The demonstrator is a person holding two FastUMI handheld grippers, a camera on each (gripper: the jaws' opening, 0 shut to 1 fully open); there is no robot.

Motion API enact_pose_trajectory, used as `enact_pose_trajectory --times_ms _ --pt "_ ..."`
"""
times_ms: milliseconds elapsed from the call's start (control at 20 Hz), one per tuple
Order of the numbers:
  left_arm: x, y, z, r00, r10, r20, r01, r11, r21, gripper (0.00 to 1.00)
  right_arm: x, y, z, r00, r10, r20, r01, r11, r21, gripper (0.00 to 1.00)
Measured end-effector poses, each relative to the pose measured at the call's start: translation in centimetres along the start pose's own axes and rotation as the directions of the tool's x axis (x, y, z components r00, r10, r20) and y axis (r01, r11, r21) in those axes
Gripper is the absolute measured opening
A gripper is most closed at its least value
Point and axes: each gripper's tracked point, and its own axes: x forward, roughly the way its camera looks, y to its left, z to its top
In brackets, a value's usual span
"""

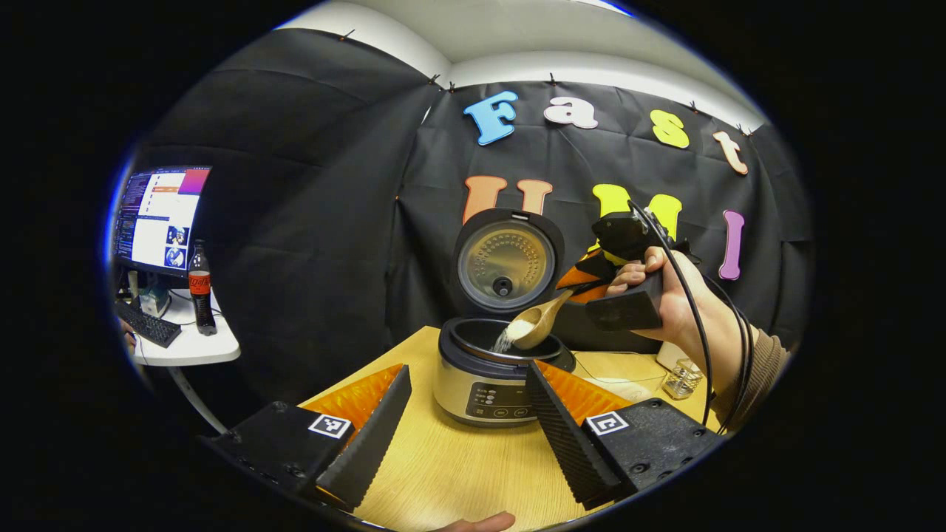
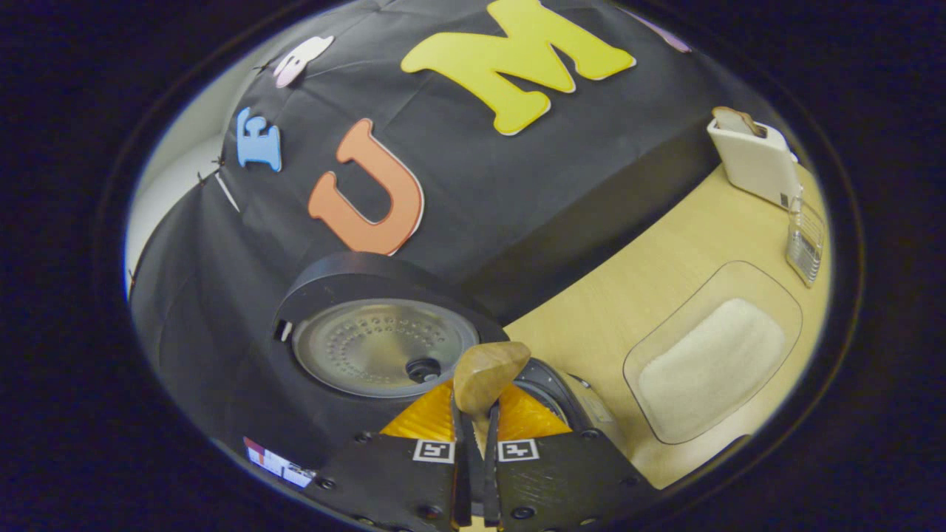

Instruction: Close the left gripper, press the button to open the rice cooker; take a wooden spoon from the chopstick holder with the right hand, scoop a spoonful of rice and pour it into the rice cooker, then put the wooden spoon back into the chopstick holder.

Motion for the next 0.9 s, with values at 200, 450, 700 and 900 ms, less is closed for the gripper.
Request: enact_pose_trajectory --times_ms 200,450,700,900 --pt "-0.2 0.0 0.0 1.0 -0.003 -0.004 0.003 1.0 0.004 0.99 0.5 0.7 -0.9 1.0 -0.019 -0.008 0.018 0.998 -0.062 0.06" --pt "-0.2 0.4 0.1 1.0 0.0 -0.002 0.0 1.0 0.007 0.99 0.6 1.3 -1.1 0.999 -0.036 0.016 0.038 0.988 -0.152 0.06" --pt "-0.1 1.0 -0.4 1.0 0.013 -0.021 -0.013 1.0 0.004 0.99 0.2 2.3 -0.4 0.996 -0.037 0.078 0.058 0.956 -0.287 0.07" --pt "0.0 1.1 -1.0 0.999 0.007 -0.043 -0.007 1.0 0.001 0.99 -0.4 2.9 0.6 0.991 -0.03 0.13 0.073 0.939 -0.336 0.06"
